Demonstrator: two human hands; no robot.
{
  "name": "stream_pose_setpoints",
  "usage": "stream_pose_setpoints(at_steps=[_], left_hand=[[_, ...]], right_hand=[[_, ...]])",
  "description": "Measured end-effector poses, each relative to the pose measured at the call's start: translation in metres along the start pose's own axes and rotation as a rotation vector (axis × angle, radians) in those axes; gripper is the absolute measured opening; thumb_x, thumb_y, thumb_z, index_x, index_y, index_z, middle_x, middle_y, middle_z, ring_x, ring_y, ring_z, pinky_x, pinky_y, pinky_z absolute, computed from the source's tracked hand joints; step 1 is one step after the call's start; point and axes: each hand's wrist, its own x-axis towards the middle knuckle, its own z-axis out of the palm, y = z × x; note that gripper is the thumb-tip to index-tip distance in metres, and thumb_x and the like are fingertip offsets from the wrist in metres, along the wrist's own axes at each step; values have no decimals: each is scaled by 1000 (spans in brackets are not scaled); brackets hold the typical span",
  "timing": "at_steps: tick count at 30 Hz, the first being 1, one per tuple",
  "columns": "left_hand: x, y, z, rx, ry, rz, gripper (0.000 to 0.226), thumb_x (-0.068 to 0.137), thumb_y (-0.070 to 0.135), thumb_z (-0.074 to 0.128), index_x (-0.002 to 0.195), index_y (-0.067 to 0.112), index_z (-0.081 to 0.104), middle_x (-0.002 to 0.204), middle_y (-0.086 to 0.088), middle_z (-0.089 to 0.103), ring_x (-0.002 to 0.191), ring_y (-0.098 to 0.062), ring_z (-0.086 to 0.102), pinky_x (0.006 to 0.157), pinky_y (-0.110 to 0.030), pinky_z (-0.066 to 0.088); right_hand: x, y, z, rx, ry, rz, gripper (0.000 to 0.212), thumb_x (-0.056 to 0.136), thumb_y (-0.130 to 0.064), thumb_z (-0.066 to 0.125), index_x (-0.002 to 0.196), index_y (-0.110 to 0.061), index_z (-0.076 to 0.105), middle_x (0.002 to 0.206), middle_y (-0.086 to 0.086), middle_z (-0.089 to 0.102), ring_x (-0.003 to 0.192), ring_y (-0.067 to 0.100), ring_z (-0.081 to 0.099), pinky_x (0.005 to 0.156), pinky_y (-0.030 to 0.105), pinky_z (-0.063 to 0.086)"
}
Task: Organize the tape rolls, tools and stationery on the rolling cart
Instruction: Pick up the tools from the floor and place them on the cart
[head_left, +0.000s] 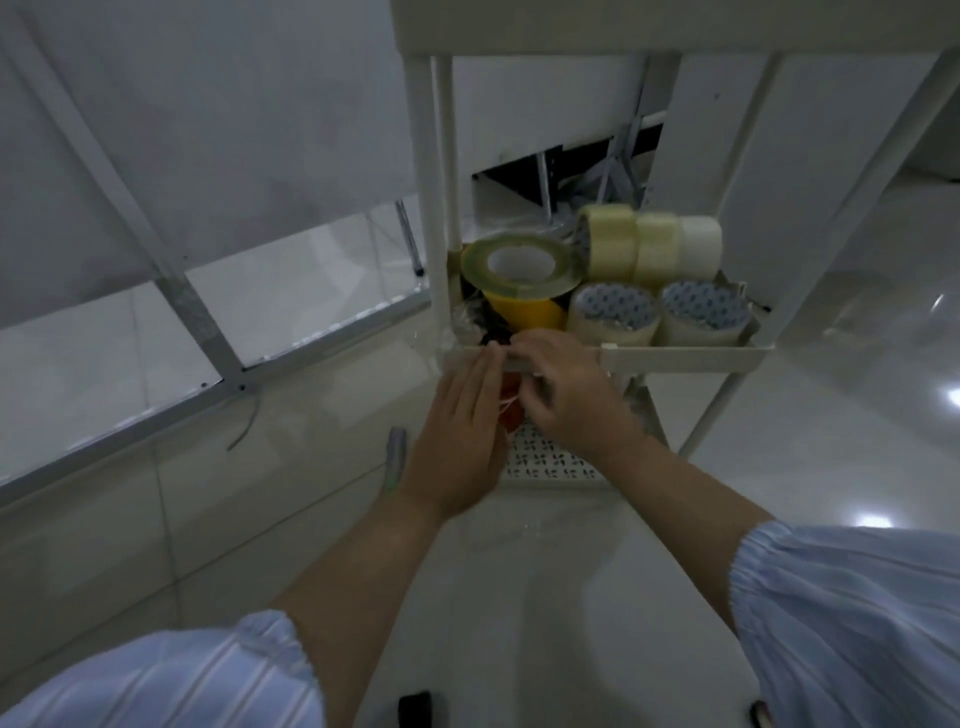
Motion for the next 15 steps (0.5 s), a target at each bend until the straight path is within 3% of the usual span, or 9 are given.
stream_pose_setpoints(at_steps=[3,5,7,10,13,15], left_hand=[[-45,-13,13,63,-131,-50,62,84,20,39,140,7,15,144,-24,36,135,-31,25,105,-59,23],[-75,-22,19,73,-232,-89,61,83,25,37,138,1,23,138,-26,44,131,-32,27,99,-63,33],[-103,-28,19,105,-382,-206,63,89,35,29,143,3,20,146,-21,35,136,-31,26,108,-56,31],[-146,-34,22,143,-629,-414,66,89,42,18,146,10,6,155,-8,17,141,-24,18,116,-42,14],[-180,-32,26,55,-703,-532,60,92,37,17,146,9,12,154,-10,20,139,-25,22,114,-35,18],[-199,-28,32,-43,-688,-641,49,99,25,27,145,8,19,151,-10,27,137,-25,27,111,-33,24]], right_hand=[[-27,-6,23,-2,35,-57,22,81,-5,47,96,4,61,97,22,64,99,23,49,93,28,38],[-51,-9,42,39,-42,-20,23,79,-5,49,97,3,61,99,22,63,99,24,49,90,33,42],[-81,-15,60,81,-204,12,28,75,-6,51,101,2,60,103,22,62,100,23,48,87,36,45],[-132,-27,82,189,-514,27,37,69,-4,58,105,2,59,108,25,60,103,24,45,91,30,39],[-176,-44,101,290,-749,83,51,74,-7,63,121,2,49,125,25,49,118,31,42,101,30,32],[-200,-55,113,328,-868,144,61,79,-14,63,133,-2,37,137,21,39,126,32,37,106,34,29]])
